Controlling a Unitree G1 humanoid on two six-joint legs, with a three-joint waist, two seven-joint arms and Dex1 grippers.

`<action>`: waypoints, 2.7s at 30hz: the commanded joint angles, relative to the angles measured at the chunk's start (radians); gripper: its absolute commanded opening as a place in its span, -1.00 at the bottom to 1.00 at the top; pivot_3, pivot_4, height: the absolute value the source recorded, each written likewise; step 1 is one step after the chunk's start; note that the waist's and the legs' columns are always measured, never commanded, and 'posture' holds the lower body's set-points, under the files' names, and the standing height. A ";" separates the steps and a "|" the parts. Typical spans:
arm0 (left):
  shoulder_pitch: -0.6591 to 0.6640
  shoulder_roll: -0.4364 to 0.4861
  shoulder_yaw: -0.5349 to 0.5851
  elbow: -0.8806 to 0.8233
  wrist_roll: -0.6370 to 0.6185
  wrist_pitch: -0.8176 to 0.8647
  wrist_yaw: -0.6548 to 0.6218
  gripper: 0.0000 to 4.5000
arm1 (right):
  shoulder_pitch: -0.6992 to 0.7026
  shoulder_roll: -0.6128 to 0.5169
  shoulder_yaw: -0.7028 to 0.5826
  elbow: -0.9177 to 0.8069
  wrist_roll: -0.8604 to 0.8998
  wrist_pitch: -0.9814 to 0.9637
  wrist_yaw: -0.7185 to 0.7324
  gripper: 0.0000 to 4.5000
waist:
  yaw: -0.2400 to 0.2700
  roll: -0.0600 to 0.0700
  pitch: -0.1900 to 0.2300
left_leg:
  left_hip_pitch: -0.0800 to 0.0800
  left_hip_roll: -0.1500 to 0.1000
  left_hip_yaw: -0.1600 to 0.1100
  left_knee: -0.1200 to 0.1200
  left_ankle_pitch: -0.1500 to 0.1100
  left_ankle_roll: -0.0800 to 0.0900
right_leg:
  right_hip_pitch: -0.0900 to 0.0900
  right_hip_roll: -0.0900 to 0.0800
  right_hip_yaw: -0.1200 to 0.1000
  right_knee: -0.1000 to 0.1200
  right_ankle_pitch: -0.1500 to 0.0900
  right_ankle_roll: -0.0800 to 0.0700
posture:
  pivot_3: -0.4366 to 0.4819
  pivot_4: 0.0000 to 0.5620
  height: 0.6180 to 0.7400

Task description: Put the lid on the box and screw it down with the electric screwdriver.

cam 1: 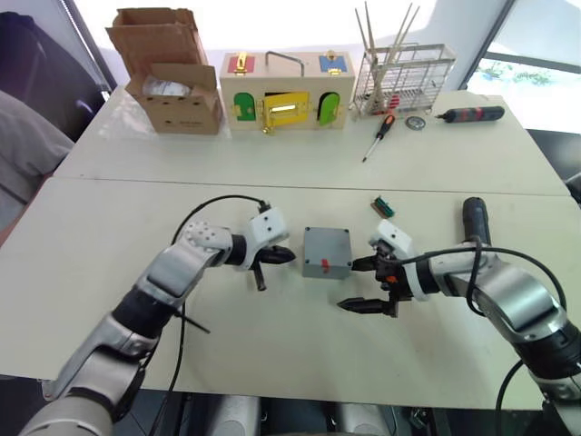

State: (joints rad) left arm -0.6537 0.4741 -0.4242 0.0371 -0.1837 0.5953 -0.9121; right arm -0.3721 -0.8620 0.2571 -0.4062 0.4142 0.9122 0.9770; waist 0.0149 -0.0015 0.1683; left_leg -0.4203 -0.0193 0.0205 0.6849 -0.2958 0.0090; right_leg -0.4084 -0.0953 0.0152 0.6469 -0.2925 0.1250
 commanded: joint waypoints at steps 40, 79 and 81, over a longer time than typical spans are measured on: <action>0.069 -0.089 0.060 -0.134 0.042 0.111 0.111 -1.00 | -0.074 0.006 0.033 0.085 -0.183 -0.221 0.084 1.00 | -0.003 -0.001 -0.001 | 0.001 0.000 0.000 0.001 0.000 0.000 | 0.000 -0.001 0.000 0.002 0.000 0.001 | -0.05 -0.47 1.00; 0.081 0.113 0.281 -0.505 -0.252 0.349 0.028 -1.00 | -0.043 0.031 -0.480 0.394 0.001 -0.205 -0.057 0.79 | -0.004 -0.001 -0.001 | 0.000 -0.002 0.001 0.001 -0.001 0.001 | 0.001 -0.003 0.001 0.003 0.000 0.001 | -0.05 -0.47 1.00; 0.089 0.099 0.274 -0.516 -0.268 0.364 0.046 -1.00 | 0.008 0.036 -0.493 0.363 0.007 -0.202 -0.072 0.54 | -0.003 -0.001 -0.001 | 0.001 -0.002 0.001 0.002 0.000 0.001 | 0.001 -0.003 0.001 0.003 0.000 0.001 | -0.05 -0.47 1.00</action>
State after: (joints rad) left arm -0.5595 0.5769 -0.1499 -0.4461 -0.4316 0.9516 -0.8798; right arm -0.3643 -0.8230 -0.1946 0.0049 0.3994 0.7139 0.9174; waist 0.0116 -0.0026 0.1671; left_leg -0.4186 -0.0206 0.0218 0.6866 -0.2963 0.0099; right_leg -0.4068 -0.0978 0.0159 0.6496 -0.2927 0.1256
